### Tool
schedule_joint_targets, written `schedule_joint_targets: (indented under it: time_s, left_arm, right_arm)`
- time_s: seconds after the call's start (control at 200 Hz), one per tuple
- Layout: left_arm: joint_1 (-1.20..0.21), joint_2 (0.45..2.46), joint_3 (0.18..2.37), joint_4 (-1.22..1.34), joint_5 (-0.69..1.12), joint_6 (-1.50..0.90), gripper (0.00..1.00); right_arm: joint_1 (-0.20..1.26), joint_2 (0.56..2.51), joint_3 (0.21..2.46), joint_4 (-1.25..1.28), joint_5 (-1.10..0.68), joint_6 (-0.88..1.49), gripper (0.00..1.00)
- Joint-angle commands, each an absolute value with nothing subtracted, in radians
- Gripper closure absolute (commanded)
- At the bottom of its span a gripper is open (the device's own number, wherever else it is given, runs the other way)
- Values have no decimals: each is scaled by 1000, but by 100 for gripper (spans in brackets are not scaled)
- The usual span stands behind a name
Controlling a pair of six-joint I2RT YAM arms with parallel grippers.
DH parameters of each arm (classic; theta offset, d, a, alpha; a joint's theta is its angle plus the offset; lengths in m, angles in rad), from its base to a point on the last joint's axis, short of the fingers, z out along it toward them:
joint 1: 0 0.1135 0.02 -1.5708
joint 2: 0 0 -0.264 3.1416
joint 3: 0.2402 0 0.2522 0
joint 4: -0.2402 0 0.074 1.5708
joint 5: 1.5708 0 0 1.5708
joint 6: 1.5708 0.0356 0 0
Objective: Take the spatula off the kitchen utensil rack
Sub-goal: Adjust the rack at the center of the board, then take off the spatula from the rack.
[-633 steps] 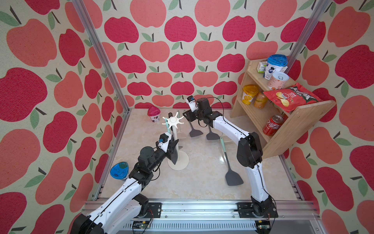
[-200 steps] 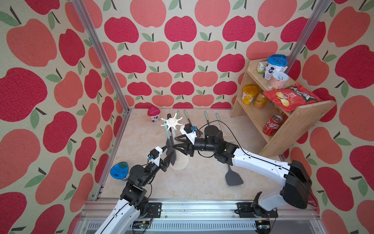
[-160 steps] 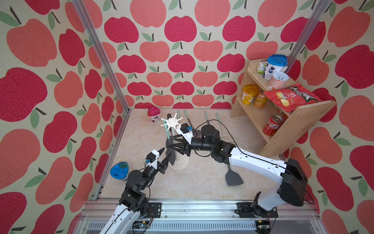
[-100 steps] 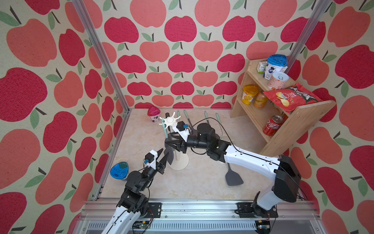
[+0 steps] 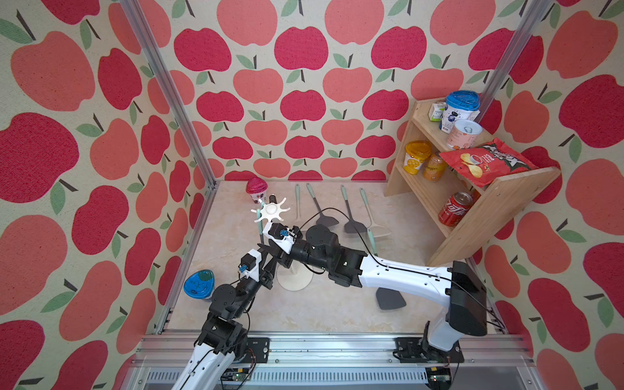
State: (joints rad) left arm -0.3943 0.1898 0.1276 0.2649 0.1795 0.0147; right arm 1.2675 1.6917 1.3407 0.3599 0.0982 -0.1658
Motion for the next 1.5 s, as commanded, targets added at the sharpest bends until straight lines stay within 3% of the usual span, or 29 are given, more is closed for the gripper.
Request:
schedule_joint_targets:
  time_s: [0.0, 0.265, 0.56, 0.7, 0.985, 1.171, 1.291, 1.396, 1.496]
  left_arm:
    - [-383, 191, 114, 295, 181, -2, 63]
    - [-375, 204, 111, 327, 258, -15, 64]
    - [-374, 232, 142, 372, 418, -29, 68]
    - [-378, 252, 161, 389, 456, -38, 69]
    - [-406, 293, 189, 382, 403, -28, 66]
    - [-418, 423, 229, 452, 365, 11, 65]
    - [-425, 514, 274, 472, 355, 33, 68]
    - [-435, 516, 291, 469, 348, 47, 71]
    - [-445, 468, 293, 430, 325, 61, 66]
  right_arm:
    - [1268, 1715, 1356, 403, 241, -179, 54]
    - [1284, 1671, 1307, 423, 224, -161, 54]
    - [1284, 1474, 1142, 394, 18, -112, 54]
    - [1278, 1362, 1048, 402, 43, -98, 54]
    - [1090, 1222, 918, 388, 3, 14, 55]
    - [988, 1227, 898, 398, -125, 55, 55]
    - [939, 1244, 896, 415, -184, 74, 55]
    - [913, 1260, 900, 418, -213, 85, 56]
    - [904, 1272, 904, 414, -219, 83, 55]
